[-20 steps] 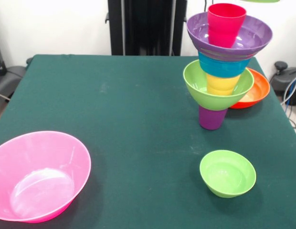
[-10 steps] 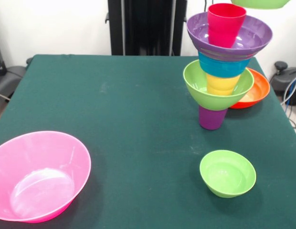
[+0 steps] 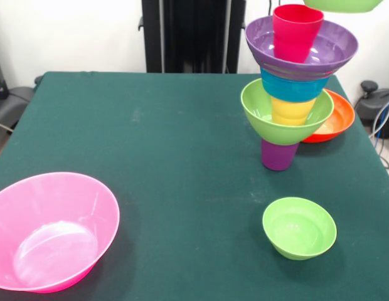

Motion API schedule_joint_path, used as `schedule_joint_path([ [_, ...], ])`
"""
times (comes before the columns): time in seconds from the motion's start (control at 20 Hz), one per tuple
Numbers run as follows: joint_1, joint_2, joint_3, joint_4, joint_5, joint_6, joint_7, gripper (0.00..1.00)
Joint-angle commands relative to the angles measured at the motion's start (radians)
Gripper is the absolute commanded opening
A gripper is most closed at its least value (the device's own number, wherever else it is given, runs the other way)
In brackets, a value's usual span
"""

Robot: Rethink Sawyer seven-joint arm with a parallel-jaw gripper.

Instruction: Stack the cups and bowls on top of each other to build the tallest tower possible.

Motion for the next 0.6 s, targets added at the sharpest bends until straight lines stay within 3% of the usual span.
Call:
schedule_joint_path([
  [0.05,-0.028,-0.028,0.042,0.143,-0.042,-0.080,0.018,0.00],
  [0.6,-0.035,-0.024,0.058,0.157,-0.045,-0.095,0.027,0.00],
])
